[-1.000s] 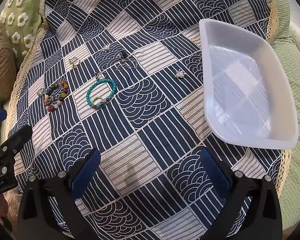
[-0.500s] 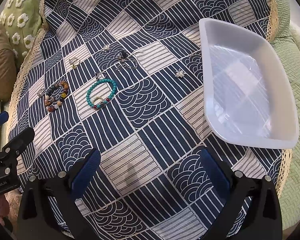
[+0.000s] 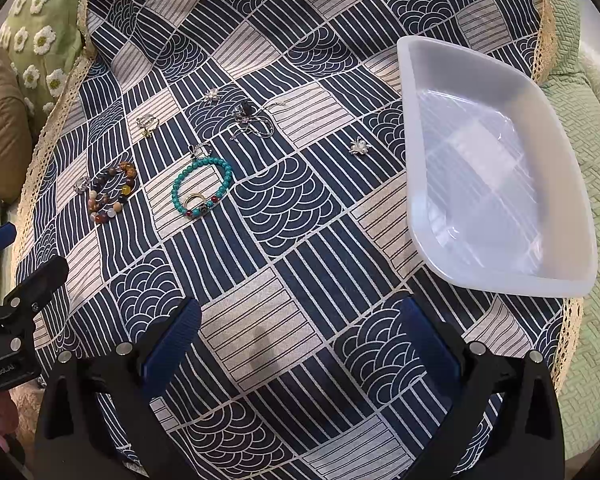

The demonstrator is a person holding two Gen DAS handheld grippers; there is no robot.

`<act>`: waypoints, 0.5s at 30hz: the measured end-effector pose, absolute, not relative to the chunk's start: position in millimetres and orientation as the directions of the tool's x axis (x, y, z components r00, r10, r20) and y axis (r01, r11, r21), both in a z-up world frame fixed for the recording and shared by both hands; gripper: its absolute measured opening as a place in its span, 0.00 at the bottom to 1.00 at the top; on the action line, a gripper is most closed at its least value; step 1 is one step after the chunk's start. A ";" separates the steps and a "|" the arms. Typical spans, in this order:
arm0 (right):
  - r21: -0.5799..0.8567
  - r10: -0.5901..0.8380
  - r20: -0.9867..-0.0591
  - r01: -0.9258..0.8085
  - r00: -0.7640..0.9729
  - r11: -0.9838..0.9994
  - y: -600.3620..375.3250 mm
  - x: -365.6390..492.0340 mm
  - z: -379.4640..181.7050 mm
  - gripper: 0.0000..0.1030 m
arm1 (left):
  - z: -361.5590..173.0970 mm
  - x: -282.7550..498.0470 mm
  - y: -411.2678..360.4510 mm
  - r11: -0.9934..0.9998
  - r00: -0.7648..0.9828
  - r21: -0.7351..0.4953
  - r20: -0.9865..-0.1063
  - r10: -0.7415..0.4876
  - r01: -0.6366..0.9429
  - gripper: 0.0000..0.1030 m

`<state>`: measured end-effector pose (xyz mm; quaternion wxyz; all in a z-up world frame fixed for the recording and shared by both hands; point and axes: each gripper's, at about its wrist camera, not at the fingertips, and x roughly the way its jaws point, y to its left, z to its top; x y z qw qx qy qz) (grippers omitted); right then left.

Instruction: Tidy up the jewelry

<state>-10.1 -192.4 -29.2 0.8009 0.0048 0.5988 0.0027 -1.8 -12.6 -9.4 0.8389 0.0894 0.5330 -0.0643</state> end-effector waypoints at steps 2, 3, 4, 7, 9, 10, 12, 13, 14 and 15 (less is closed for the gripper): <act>0.010 0.009 -0.959 0.002 0.282 1.000 -193.3 -10.3 -30.0 0.95 | -10.3 -1.6 -12.2 0.976 0.423 0.081 -0.906 -0.012 0.201 0.93; 0.012 0.011 -0.960 0.002 0.281 1.000 -193.7 -10.6 -30.4 0.95 | -10.4 -1.4 -11.6 0.977 0.421 0.079 -0.907 -0.013 0.199 0.93; 0.012 0.010 -0.959 0.002 0.283 1.000 -193.2 -10.3 -29.8 0.95 | -10.9 -1.4 -11.4 0.977 0.421 0.079 -0.907 -0.013 0.199 0.93; 0.009 0.008 -0.960 0.003 0.279 1.000 -193.6 -10.3 -31.6 0.95 | -13.3 -1.1 -10.7 0.977 0.412 0.077 -0.911 -0.011 0.198 0.93; 0.007 0.004 -0.964 0.011 0.266 1.000 -194.6 -8.7 -33.8 0.95 | -15.7 -0.6 -10.1 0.978 0.404 0.076 -0.915 -0.010 0.197 0.93; 0.021 0.016 -0.966 0.014 0.257 1.000 -196.3 -8.5 -35.7 0.95 | -16.2 -0.5 -9.7 0.978 0.403 0.078 -0.915 -0.008 0.195 0.93; 0.048 0.041 -0.967 0.019 0.253 0.999 -198.1 -8.3 -36.1 0.95 | -16.0 -0.4 -9.5 0.978 0.408 0.084 -0.913 -0.002 0.193 0.93; 0.051 0.045 -0.966 0.017 0.254 0.999 -197.7 -8.0 -35.6 0.95 | -15.7 -0.5 -9.5 0.978 0.410 0.085 -0.912 -0.001 0.192 0.93; 0.052 0.047 -0.965 0.012 0.258 0.999 -197.1 -8.6 -35.3 0.95 | -15.6 -0.5 -9.7 0.977 0.412 0.088 -0.911 0.001 0.192 0.93; 0.051 0.048 -0.963 0.005 0.263 0.999 -196.0 -8.7 -34.8 0.95 | -15.4 -0.2 -9.5 0.977 0.412 0.089 -0.911 0.001 0.193 0.93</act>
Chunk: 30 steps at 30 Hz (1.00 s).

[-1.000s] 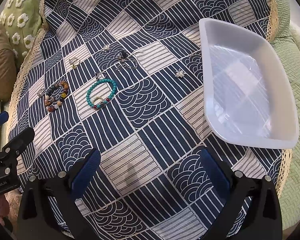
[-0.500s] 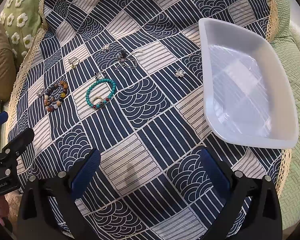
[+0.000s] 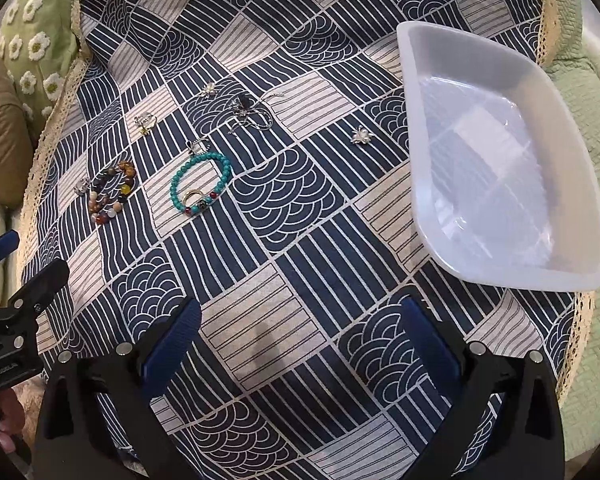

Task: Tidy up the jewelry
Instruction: 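Grasp a silver ring with the left tool while the right tool grasps a small silver charm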

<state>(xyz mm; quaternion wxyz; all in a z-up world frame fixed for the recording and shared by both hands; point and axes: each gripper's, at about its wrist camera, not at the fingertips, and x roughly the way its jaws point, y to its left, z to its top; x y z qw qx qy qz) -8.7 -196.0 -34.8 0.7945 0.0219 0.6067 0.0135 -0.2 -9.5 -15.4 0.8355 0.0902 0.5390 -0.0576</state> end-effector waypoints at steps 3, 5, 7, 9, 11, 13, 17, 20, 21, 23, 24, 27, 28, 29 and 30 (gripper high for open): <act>0.044 0.047 -0.962 -0.018 0.270 0.999 -191.1 -7.7 -34.4 0.95 | -16.9 1.1 -10.7 0.975 0.407 0.093 -0.914 0.003 0.201 0.93; 0.033 0.039 -0.955 -0.027 0.294 0.999 -188.2 -6.6 -31.9 0.95 | -17.7 2.7 -11.4 0.973 0.405 0.101 -0.914 0.009 0.206 0.93; 0.007 0.018 -0.949 -0.036 0.316 0.999 -185.0 -5.6 -30.7 0.95 | -18.1 5.0 -10.6 0.974 0.404 0.107 -0.915 0.017 0.202 0.93; 0.008 0.019 -0.950 -0.037 0.311 0.999 -185.6 -0.5 -31.3 0.95 | -21.4 11.7 -6.1 0.976 0.380 0.119 -0.924 0.042 0.182 0.93; 0.045 0.050 -0.959 -0.024 0.279 0.999 -190.6 7.8 -32.3 0.95 | -23.4 21.1 3.5 0.980 0.358 0.116 -0.932 0.051 0.163 0.93; 0.076 0.075 -0.956 -0.007 0.285 0.997 -196.9 16.9 -26.7 0.95 | -19.4 36.3 26.2 0.993 0.340 0.066 -0.940 0.028 0.102 0.93; 0.080 0.067 -0.940 0.024 0.335 0.997 -208.2 41.2 -8.3 0.95 | -17.7 63.3 66.8 0.999 0.328 -0.047 -0.944 -0.043 -0.004 0.92; 0.078 0.072 -0.936 0.004 0.344 0.997 -213.5 68.2 -5.8 0.89 | -28.8 88.8 84.2 0.998 0.316 -0.015 -0.949 0.006 -0.065 0.92; 0.084 0.081 -0.936 -0.006 0.342 0.996 -214.1 76.6 -7.5 0.82 | -35.2 96.5 85.6 0.997 0.310 0.019 -0.950 0.042 -0.075 0.92; 0.102 0.104 -0.939 -0.022 0.329 0.995 -213.6 86.8 -13.5 0.70 | -45.4 106.7 85.3 0.995 0.310 0.078 -0.946 0.096 -0.068 0.91; 0.111 0.118 -0.941 -0.040 0.318 0.993 -211.1 92.1 -18.4 0.67 | -53.8 111.7 84.8 0.992 0.300 0.105 -0.946 0.120 -0.065 0.91; 0.102 0.123 -0.948 -0.084 0.295 0.991 -202.4 98.2 -32.2 0.60 | -72.1 116.7 86.1 0.994 0.262 0.089 -0.960 0.101 -0.057 0.91; 0.095 0.118 -0.952 -0.093 0.282 0.991 -199.9 99.0 -37.0 0.55 | -75.4 117.1 86.5 0.994 0.258 0.091 -0.961 0.103 -0.057 0.90; 0.094 0.118 -0.956 -0.103 0.269 0.990 -197.5 99.6 -41.7 0.53 | -78.4 117.6 86.1 0.994 0.254 0.098 -0.961 0.109 -0.056 0.89; 0.096 0.121 -0.958 -0.109 0.261 0.989 -196.1 100.4 -44.7 0.49 | -81.0 118.2 85.9 0.993 0.253 0.105 -0.960 0.116 -0.055 0.85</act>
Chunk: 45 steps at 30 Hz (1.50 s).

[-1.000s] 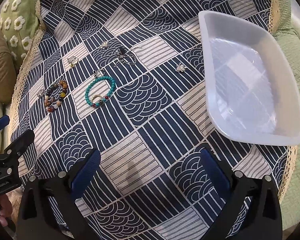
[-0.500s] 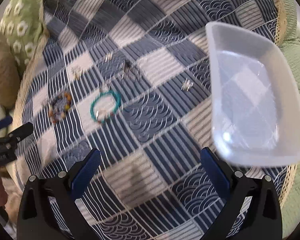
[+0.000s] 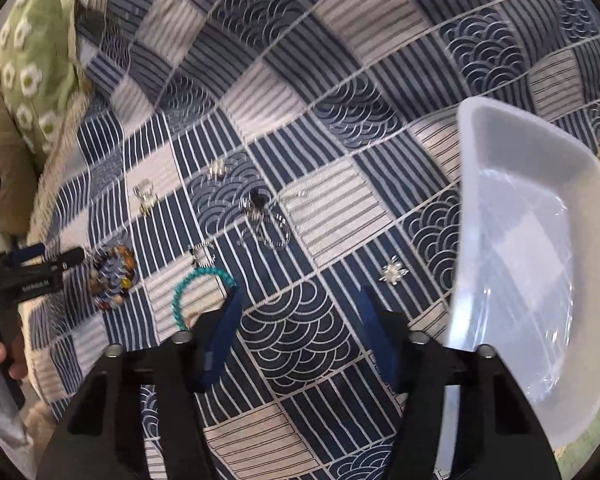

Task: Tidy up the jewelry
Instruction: 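Grasp a silver ring with the left tool while the right tool grasps a small silver charm, then carry both pieces over the white tray and open both tools to drop them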

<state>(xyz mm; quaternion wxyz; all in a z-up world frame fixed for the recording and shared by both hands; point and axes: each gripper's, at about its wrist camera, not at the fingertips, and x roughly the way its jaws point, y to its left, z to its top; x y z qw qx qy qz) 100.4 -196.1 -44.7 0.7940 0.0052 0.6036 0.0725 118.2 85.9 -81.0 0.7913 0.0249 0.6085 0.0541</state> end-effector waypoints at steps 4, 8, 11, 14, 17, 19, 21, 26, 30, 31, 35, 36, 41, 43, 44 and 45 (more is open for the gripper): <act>0.080 0.103 -0.961 -0.098 0.258 0.992 -201.1 107.7 -54.1 0.46 | -95.4 122.4 87.7 0.995 0.212 0.080 -0.973 0.092 -0.068 0.64; 0.099 0.115 -0.966 -0.078 0.232 0.992 -209.5 124.8 -63.4 0.43 | -103.0 124.7 91.0 0.993 0.209 0.094 -0.972 0.107 -0.071 0.64; 0.093 0.110 -0.971 -0.090 0.214 0.992 -211.4 133.9 -66.9 0.43 | -106.7 126.0 93.6 0.994 0.209 0.086 -0.973 0.100 -0.072 0.64; 0.062 0.074 -0.976 -0.066 0.206 0.996 -216.9 136.9 -70.2 0.43 | -110.8 128.4 93.6 0.995 0.212 0.085 -0.973 0.096 -0.057 0.59; -0.011 0.006 -0.977 -0.074 0.215 0.997 -214.3 136.2 -71.5 0.43 | -114.2 131.4 93.0 0.996 0.212 0.075 -0.974 0.083 -0.050 0.54; -0.068 -0.048 -0.974 -0.087 0.221 0.994 -209.9 135.9 -74.3 0.43 | -112.9 131.6 88.3 0.997 0.214 0.067 -0.974 0.075 -0.043 0.45; -0.114 -0.090 -0.970 -0.099 0.228 0.989 -204.2 135.0 -77.0 0.43 | -113.5 131.3 85.4 0.998 0.219 0.061 -0.973 0.066 -0.030 0.40; -0.239 -0.204 -0.952 -0.138 0.226 0.961 -187.3 131.8 -89.4 0.43 | -115.2 130.4 78.5 0.998 0.218 0.047 -0.974 0.053 -0.031 0.22; -0.247 -0.213 -0.952 -0.141 0.218 0.959 -182.7 130.1 -96.1 0.29 | -117.4 130.7 83.2 0.999 0.218 0.006 -0.976 0.017 -0.051 0.22; -0.251 -0.216 -0.951 -0.140 0.223 0.958 -182.2 129.4 -96.2 0.25 | -118.9 131.7 83.7 0.999 0.219 0.007 -0.976 0.018 -0.049 0.22; -0.174 -0.147 -0.963 -0.107 0.225 0.979 -186.9 127.3 -92.5 0.09 | -115.4 125.6 84.9 0.999 0.224 0.009 -0.974 0.019 -0.047 0.22; -0.138 -0.113 -0.969 -0.101 0.220 0.985 -194.6 129.6 -92.7 0.09 | -114.7 125.5 85.3 0.999 0.226 0.004 -0.974 0.015 -0.049 0.22; -0.038 -0.020 -0.979 -0.084 0.205 0.996 -204.7 128.0 -85.9 0.08 | -101.6 108.3 91.2 0.998 0.242 -0.009 -0.970 0.004 -0.055 0.22; -0.007 0.011 -0.977 -0.082 0.212 0.997 -206.6 126.3 -76.2 0.08 | -90.3 94.7 90.7 0.998 0.263 -0.025 -0.965 -0.010 -0.051 0.22; 0.008 0.026 -0.975 -0.085 0.220 0.996 -206.8 125.2 -70.3 0.08 | -83.4 91.6 89.6 0.998 0.279 -0.034 -0.960 -0.020 -0.043 0.22; 0.030 0.051 -0.971 -0.089 0.235 0.996 -206.9 122.7 -62.0 0.08 | -74.7 87.6 86.3 0.999 0.301 -0.042 -0.953 -0.031 -0.031 0.22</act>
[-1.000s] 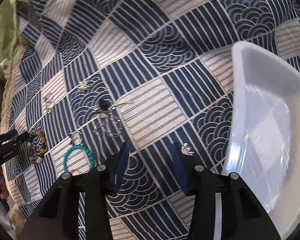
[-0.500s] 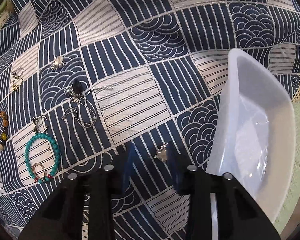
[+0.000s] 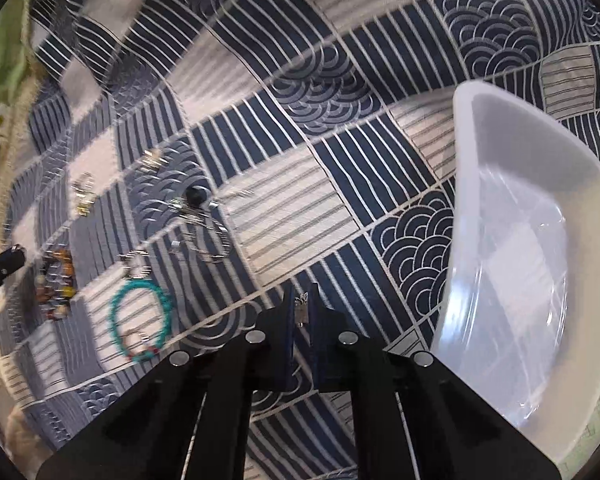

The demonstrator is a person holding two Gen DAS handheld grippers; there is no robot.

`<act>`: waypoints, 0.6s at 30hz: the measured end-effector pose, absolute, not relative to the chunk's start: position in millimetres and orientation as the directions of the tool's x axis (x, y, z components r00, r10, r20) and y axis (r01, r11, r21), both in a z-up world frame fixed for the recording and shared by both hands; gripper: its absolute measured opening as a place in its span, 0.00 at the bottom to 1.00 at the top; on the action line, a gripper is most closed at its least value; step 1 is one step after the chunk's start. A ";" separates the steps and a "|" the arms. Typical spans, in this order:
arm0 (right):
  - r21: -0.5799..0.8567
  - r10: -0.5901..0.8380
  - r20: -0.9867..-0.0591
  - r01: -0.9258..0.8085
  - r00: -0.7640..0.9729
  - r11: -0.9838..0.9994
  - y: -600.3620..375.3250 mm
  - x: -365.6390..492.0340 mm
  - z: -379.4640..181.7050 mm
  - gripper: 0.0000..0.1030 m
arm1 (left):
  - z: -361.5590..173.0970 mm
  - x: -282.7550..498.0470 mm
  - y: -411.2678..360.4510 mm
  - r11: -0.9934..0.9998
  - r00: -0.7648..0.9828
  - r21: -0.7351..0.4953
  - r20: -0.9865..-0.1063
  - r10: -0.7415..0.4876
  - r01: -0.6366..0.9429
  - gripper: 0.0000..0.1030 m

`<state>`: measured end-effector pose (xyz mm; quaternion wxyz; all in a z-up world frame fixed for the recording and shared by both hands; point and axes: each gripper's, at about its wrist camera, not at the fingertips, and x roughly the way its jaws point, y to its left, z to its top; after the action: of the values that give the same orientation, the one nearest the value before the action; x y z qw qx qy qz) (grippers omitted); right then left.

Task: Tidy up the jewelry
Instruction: 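Carry both pieces over the white tray and open both tools to drop them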

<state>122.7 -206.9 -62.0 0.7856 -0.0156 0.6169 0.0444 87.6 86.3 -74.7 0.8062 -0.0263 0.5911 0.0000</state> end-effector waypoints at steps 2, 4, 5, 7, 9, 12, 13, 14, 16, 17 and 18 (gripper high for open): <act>0.046 0.068 -0.965 -0.091 0.252 0.995 -211.1 116.9 -46.3 0.08 | -62.6 80.5 81.6 0.997 0.325 -0.069 -0.944 -0.059 -0.021 0.22; 0.060 0.082 -0.956 -0.086 0.280 0.995 -218.5 108.0 -27.3 0.08 | -33.7 75.1 70.1 0.995 0.355 -0.103 -0.930 -0.100 0.009 0.22; 0.071 0.092 -0.952 -0.082 0.293 0.994 -220.9 103.7 -17.4 0.08 | -19.9 70.1 54.1 0.993 0.377 -0.110 -0.919 -0.118 0.043 0.22; 0.082 0.097 -0.940 -0.059 0.327 0.995 -239.5 93.4 3.6 0.08 | -1.2 67.4 25.3 0.987 0.395 -0.122 -0.906 -0.154 0.106 0.22; 0.044 0.045 -0.934 -0.011 0.354 0.999 -267.9 80.1 18.4 0.08 | 16.5 61.2 -19.8 0.970 0.393 -0.139 -0.895 -0.210 0.201 0.22; 0.014 -0.014 -0.936 0.078 0.352 0.997 -313.1 65.0 21.2 0.08 | 18.3 62.5 -98.0 0.935 0.365 -0.153 -0.891 -0.271 0.321 0.22; 0.015 -0.021 -0.937 0.102 0.348 0.995 -324.7 61.5 19.3 0.08 | 16.2 62.7 -127.6 0.924 0.358 -0.144 -0.892 -0.276 0.356 0.22; 0.013 -0.035 -0.939 0.137 0.343 0.990 -340.9 58.9 17.4 0.08 | 14.8 61.9 -144.9 0.916 0.349 -0.141 -0.894 -0.281 0.375 0.22; 0.022 -0.045 -0.944 0.199 0.326 0.980 -373.3 52.5 12.3 0.08 | -0.4 61.2 -195.9 0.889 0.297 -0.172 -0.901 -0.316 0.424 0.22; 0.030 -0.043 -0.945 0.217 0.323 0.976 -381.6 48.8 7.2 0.08 | -9.2 62.1 -219.3 0.879 0.275 -0.182 -0.905 -0.325 0.441 0.22; 0.047 -0.031 -0.947 0.235 0.320 0.971 -395.5 44.1 4.5 0.08 | -16.5 63.8 -232.8 0.874 0.265 -0.181 -0.908 -0.325 0.451 0.22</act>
<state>44.1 -395.5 4.5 0.8075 0.0880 0.5774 -0.0824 63.8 -232.8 -16.5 0.7931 0.0567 0.5550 -0.2444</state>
